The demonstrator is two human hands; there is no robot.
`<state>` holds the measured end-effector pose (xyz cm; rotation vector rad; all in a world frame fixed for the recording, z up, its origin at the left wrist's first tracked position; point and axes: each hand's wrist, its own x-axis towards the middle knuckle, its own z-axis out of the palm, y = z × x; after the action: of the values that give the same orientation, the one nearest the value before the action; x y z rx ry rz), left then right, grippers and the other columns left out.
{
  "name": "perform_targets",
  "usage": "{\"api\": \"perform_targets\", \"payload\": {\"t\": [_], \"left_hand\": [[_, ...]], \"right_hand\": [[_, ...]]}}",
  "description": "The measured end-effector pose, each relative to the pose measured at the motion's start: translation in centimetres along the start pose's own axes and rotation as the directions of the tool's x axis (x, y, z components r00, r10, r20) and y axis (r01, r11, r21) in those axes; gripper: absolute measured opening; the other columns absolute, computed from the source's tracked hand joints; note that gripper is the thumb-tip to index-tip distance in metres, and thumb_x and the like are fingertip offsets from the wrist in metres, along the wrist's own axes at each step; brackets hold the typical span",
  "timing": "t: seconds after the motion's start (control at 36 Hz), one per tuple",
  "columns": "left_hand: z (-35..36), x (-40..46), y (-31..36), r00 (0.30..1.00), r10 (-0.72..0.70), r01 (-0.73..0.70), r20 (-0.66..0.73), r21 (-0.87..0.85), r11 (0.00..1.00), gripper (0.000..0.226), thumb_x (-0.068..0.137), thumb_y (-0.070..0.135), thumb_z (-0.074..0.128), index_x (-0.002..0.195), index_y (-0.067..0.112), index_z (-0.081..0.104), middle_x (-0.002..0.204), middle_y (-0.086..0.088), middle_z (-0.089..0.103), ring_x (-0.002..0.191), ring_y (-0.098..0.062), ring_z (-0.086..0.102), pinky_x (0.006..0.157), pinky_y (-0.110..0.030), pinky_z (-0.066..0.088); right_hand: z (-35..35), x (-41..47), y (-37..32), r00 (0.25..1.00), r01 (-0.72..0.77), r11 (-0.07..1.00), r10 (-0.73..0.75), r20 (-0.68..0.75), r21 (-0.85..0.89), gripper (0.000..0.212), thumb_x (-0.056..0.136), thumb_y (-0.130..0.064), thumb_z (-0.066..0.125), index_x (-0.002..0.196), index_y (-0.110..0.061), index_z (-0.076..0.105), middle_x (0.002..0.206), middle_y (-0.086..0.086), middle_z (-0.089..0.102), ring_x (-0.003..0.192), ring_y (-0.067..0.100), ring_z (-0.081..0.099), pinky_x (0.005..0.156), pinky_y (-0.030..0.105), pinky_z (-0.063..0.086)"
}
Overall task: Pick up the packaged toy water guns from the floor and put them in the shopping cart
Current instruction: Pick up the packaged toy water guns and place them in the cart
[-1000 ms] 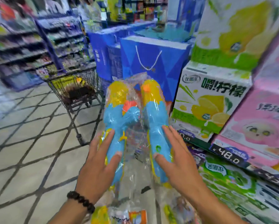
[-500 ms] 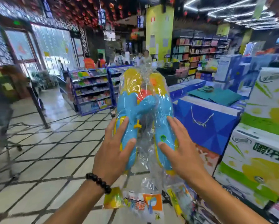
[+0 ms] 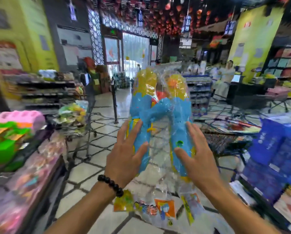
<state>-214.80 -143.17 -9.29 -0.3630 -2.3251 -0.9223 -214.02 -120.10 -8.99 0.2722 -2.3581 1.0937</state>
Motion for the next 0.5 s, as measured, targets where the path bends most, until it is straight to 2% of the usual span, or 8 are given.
{"api": "perform_targets", "payload": {"t": [0.08, 0.11, 0.22, 0.28, 0.33, 0.42, 0.5], "left_hand": [[-2.6, 0.0, -4.7, 0.998, -0.065, 0.066, -0.024, 0.065, 0.996, 0.061, 0.099, 0.055, 0.050, 0.150, 0.062, 0.016, 0.166, 0.020, 0.004, 0.139, 0.018, 0.011, 0.097, -0.026, 0.037], [-3.1, 0.0, -5.8, 0.996, -0.081, 0.083, -0.026, 0.071, 0.994, 0.062, 0.100, 0.055, 0.049, 0.150, 0.062, 0.015, 0.167, 0.018, 0.003, 0.139, 0.020, 0.006, 0.096, -0.024, 0.033], [-5.5, 0.5, -10.4, 0.987, -0.135, 0.146, -0.084, 0.136, 0.980, 0.060, 0.100, 0.059, 0.046, 0.154, 0.053, 0.019, 0.167, 0.015, 0.007, 0.130, 0.032, -0.001, 0.098, -0.023, 0.025], [-6.5, 1.1, -12.6, 0.979, -0.169, 0.187, -0.117, 0.169, 0.968, 0.060, 0.100, 0.059, 0.044, 0.154, 0.053, 0.019, 0.167, 0.016, 0.006, 0.126, 0.036, -0.005, 0.098, -0.023, 0.027], [-7.1, 1.9, -15.0, 0.972, -0.186, 0.214, -0.146, 0.206, 0.955, 0.062, 0.097, 0.065, 0.041, 0.154, 0.055, 0.018, 0.167, 0.017, 0.005, 0.130, 0.031, -0.003, 0.097, -0.023, 0.030], [-7.1, 4.0, -18.3, 0.960, -0.208, 0.250, -0.187, 0.235, 0.939, 0.067, 0.092, 0.074, 0.034, 0.154, 0.055, 0.019, 0.166, 0.018, 0.007, 0.148, 0.009, 0.008, 0.102, -0.022, 0.029], [-6.0, 7.2, -20.9, 0.949, -0.244, 0.289, -0.200, 0.240, 0.927, 0.064, 0.095, 0.066, 0.042, 0.153, 0.056, 0.019, 0.165, 0.021, 0.005, 0.152, 0.000, 0.011, 0.100, -0.021, 0.030]], "right_hand": [[5.5, 2.6, -1.7, 0.996, 0.042, 0.998, -0.046, 0.081, 0.053, 0.083, 0.092, -0.031, 0.072, 0.161, -0.033, 0.026, 0.168, -0.016, 0.018, 0.153, -0.004, 0.011, 0.124, 0.028, 0.016], [6.8, 3.1, -2.0, 0.993, 0.052, 0.997, -0.058, 0.099, 0.060, 0.083, 0.092, -0.030, 0.073, 0.161, -0.033, 0.026, 0.168, -0.015, 0.018, 0.153, -0.003, 0.011, 0.124, 0.026, 0.015], [12.7, 5.7, -3.4, 0.975, 0.114, 0.984, -0.137, 0.173, 0.134, 0.082, 0.094, -0.028, 0.071, 0.161, -0.030, 0.025, 0.167, -0.016, 0.017, 0.152, -0.005, 0.012, 0.115, 0.007, 0.008], [15.7, 7.3, -4.0, 0.964, 0.117, 0.977, -0.154, 0.215, 0.176, 0.082, 0.094, -0.029, 0.070, 0.162, -0.032, 0.022, 0.166, -0.020, 0.016, 0.151, -0.006, 0.013, 0.117, 0.014, 0.013], [18.4, 8.9, -4.2, 0.956, 0.114, 0.969, -0.167, 0.240, 0.217, 0.082, 0.094, -0.031, 0.069, 0.162, -0.034, 0.022, 0.166, -0.020, 0.017, 0.152, -0.004, 0.014, 0.120, 0.024, 0.018], [22.1, 11.6, -3.8, 0.948, 0.104, 0.955, -0.180, 0.264, 0.279, 0.082, 0.094, -0.031, 0.070, 0.161, -0.034, 0.022, 0.166, -0.020, 0.017, 0.152, -0.004, 0.013, 0.123, 0.029, 0.018], [25.6, 15.1, -2.7, 0.940, 0.108, 0.945, -0.198, 0.279, 0.308, 0.082, 0.095, -0.030, 0.069, 0.161, -0.034, 0.022, 0.166, -0.021, 0.016, 0.152, -0.005, 0.011, 0.124, 0.029, 0.018]]}}
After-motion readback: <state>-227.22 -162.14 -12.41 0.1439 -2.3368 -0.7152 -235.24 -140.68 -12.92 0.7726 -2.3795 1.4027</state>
